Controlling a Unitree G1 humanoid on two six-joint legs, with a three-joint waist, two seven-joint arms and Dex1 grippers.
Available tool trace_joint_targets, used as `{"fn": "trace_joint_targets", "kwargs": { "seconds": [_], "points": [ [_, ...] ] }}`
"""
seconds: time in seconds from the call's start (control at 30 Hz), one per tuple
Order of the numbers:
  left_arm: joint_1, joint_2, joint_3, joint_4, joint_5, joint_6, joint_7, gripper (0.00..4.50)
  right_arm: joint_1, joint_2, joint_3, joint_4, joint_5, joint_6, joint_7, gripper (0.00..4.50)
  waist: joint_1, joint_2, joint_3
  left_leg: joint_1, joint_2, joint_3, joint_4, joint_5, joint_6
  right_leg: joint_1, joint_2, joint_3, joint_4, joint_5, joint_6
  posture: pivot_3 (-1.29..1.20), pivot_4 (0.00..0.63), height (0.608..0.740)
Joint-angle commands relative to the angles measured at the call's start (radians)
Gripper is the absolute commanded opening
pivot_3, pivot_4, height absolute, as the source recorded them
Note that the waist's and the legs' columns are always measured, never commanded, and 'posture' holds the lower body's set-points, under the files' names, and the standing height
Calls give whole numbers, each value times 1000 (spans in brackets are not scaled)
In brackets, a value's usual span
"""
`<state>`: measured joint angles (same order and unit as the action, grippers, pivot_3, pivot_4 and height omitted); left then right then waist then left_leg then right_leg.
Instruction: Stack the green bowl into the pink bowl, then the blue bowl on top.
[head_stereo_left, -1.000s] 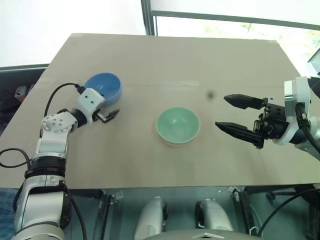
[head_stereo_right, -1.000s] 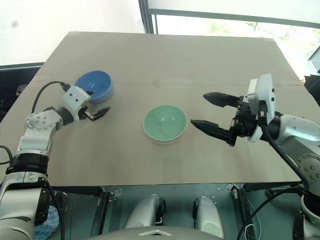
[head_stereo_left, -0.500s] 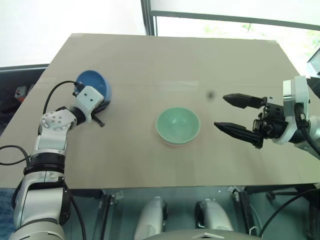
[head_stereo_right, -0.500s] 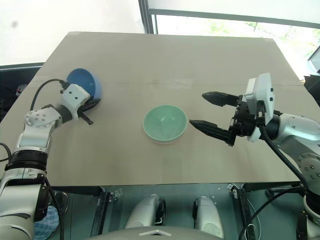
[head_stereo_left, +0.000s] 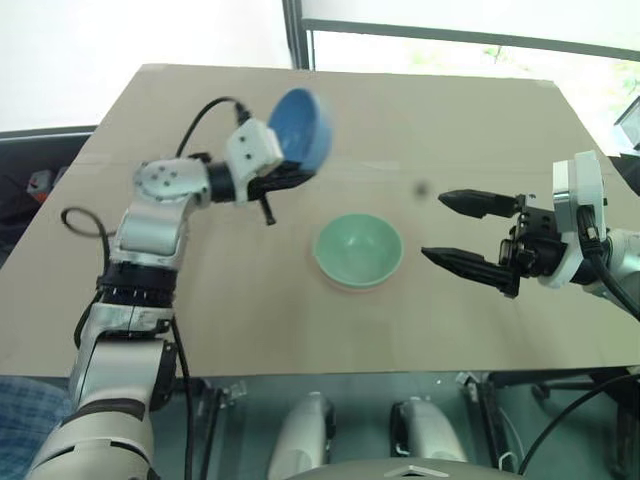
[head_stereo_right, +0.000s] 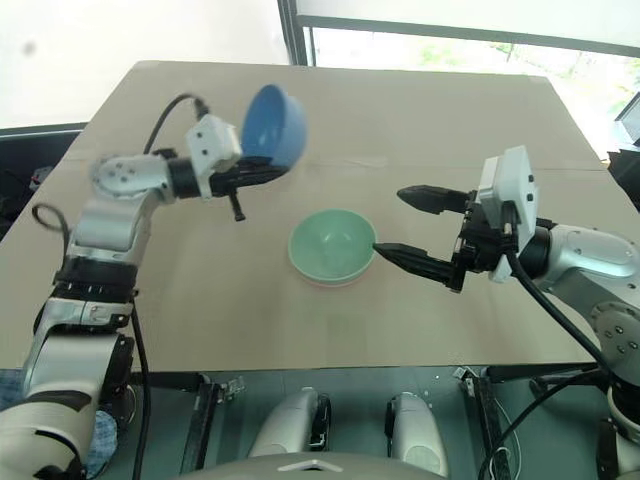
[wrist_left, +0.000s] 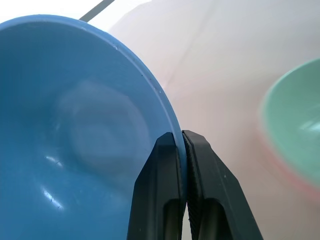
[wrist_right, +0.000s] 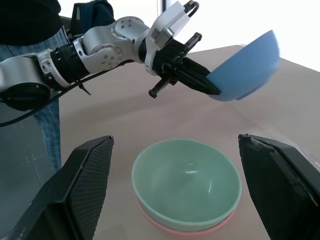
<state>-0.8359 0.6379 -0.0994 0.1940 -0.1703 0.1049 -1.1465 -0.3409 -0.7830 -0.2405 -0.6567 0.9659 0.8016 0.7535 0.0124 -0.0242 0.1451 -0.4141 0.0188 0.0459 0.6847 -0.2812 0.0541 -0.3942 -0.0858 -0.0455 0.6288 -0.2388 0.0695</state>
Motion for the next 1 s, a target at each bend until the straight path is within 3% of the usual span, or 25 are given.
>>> {"fn": "trace_joint_targets", "kwargs": {
  "seconds": [0.03,0.2,0.4,0.47,0.6,0.7,0.77,0.8,0.87,1.0],
  "points": [
    [-42,-3,-34,-115,-37,3,-65,161,-12,-15,-2,-25,7,-21,-2,4203,-1,0,0,0,0,0,0,0,0,0,0,0,0,0,0,0,150,740],
    [6,55,-126,-249,-54,-15,-242,161,-12,-9,3,-30,5,-26,-12,4203,-1,0,0,0,0,1,0,0,0,0,0,1,-1,0,0,0,150,740],
    [43,104,-134,-328,-118,37,-347,161,5,-17,-4,-33,5,-30,-16,4203,4,0,0,0,2,0,1,0,0,0,0,1,-2,0,0,0,150,740],
    [54,98,-128,-312,-117,-24,-359,161,0,-12,5,-34,3,-33,-22,4203,4,0,0,0,2,0,1,0,0,0,0,1,-2,0,0,0,150,740],
    [57,91,-108,-275,-111,-16,-326,1222,1,-9,14,-33,-1,-41,-25,4203,4,0,0,0,2,0,1,0,1,0,0,1,-2,0,0,0,150,740],
    [67,82,-83,-239,-97,-50,-282,2418,7,-12,13,-30,-2,-45,-24,4203,2,0,0,1,2,0,1,0,1,0,0,2,-2,0,0,0,150,740],
    [80,75,-57,-232,-141,12,-258,3397,12,-15,16,-29,-10,-49,-20,4203,3,0,0,0,2,0,1,0,1,0,0,1,-2,0,0,0,150,740],
    [89,66,-34,-235,-175,58,-237,3627,13,-13,17,-29,-9,-49,-19,4203,2,0,0,0,2,0,1,0,1,0,0,1,-2,0,0,0,150,740],
    [99,34,34,-236,-263,204,-148,3627,13,-11,20,-26,-12,-51,-17,4203,3,0,0,0,3,0,1,0,1,0,0,1,-1,0,0,0,150,740],
    [126,14,106,-212,-232,360,73,3627,28,-15,19,-15,-24,-59,-3,4203,2,0,0,0,3,-1,2,-1,1,0,0,1,-1,0,0,0,150,740]
  ]
}}
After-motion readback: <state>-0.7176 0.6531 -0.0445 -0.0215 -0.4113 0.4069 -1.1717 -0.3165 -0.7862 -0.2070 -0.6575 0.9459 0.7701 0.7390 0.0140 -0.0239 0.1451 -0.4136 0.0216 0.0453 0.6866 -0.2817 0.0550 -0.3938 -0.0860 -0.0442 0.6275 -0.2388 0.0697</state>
